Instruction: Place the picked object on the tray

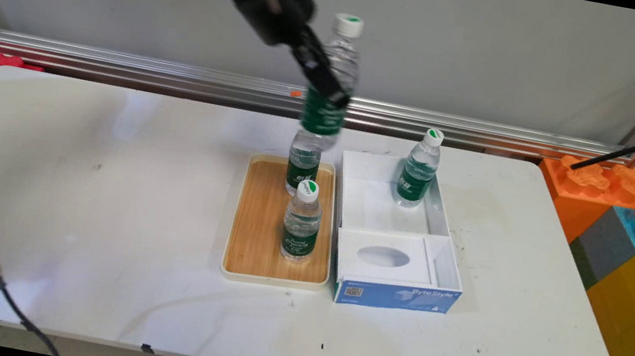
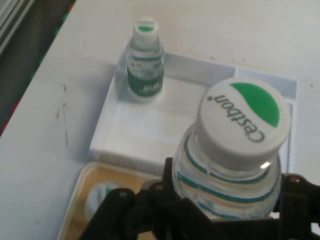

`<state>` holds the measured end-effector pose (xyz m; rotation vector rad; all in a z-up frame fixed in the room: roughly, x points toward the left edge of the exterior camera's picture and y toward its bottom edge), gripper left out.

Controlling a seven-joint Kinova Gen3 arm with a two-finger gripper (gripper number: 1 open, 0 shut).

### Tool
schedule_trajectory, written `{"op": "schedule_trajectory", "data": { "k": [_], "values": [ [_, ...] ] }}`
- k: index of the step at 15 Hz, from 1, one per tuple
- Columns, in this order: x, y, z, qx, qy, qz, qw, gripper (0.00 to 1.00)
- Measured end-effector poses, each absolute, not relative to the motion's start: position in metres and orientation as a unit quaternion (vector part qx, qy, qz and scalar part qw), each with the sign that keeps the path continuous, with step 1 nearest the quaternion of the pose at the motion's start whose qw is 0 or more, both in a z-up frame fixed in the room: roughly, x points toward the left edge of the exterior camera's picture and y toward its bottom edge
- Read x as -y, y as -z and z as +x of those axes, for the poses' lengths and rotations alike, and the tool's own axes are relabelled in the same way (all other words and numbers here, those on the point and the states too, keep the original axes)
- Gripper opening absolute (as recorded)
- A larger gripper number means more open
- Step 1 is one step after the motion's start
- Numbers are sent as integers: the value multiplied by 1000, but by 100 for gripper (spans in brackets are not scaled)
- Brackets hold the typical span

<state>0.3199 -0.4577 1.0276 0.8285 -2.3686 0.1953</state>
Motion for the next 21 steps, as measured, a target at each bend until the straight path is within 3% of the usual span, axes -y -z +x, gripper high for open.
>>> {"op": "schedule_trajectory", "data": {
  "k": [8,21],
  "values": [
    [438,-1021,419,911,-60,274,301,0],
    [468,-913,495,923,-81,160,340,0]
  ]
}}
